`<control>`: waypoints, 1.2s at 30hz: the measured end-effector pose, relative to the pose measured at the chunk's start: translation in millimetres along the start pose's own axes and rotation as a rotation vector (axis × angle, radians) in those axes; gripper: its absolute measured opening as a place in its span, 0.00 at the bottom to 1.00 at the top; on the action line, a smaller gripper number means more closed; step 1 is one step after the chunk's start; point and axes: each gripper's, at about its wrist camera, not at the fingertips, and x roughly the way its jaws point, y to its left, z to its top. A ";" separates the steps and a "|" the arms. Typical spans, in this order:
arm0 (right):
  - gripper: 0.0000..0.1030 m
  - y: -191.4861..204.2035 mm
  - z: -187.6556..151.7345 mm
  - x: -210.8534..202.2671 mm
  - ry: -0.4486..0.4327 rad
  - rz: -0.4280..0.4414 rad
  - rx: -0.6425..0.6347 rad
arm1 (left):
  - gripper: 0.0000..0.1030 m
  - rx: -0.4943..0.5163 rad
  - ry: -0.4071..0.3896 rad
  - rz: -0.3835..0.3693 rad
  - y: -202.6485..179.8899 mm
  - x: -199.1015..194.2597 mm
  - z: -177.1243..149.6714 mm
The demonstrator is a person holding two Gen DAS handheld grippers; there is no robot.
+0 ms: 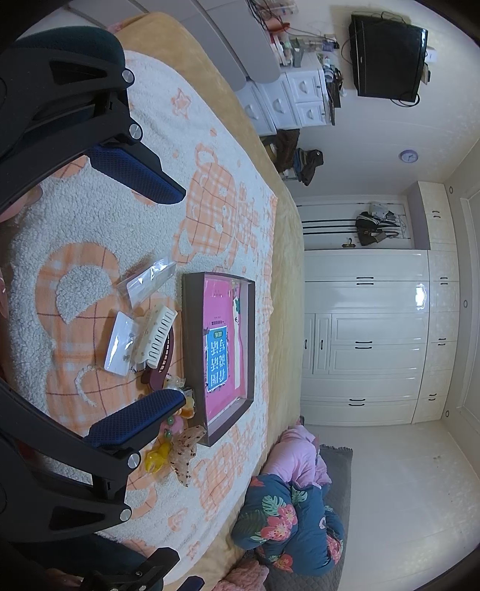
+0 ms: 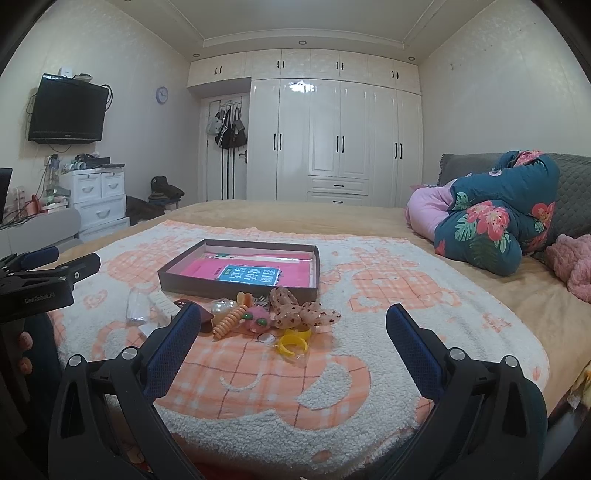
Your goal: Organize jewelry
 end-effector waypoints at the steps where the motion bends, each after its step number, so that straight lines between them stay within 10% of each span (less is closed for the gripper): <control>1: 0.95 0.5 0.0 0.2 -0.001 -0.001 0.000 | 0.89 -0.001 0.000 -0.001 0.0 -0.1 0.1; 36: 0.95 3.5 -0.2 1.0 0.004 0.009 -0.002 | 0.89 0.004 0.005 -0.003 -1.4 1.1 0.9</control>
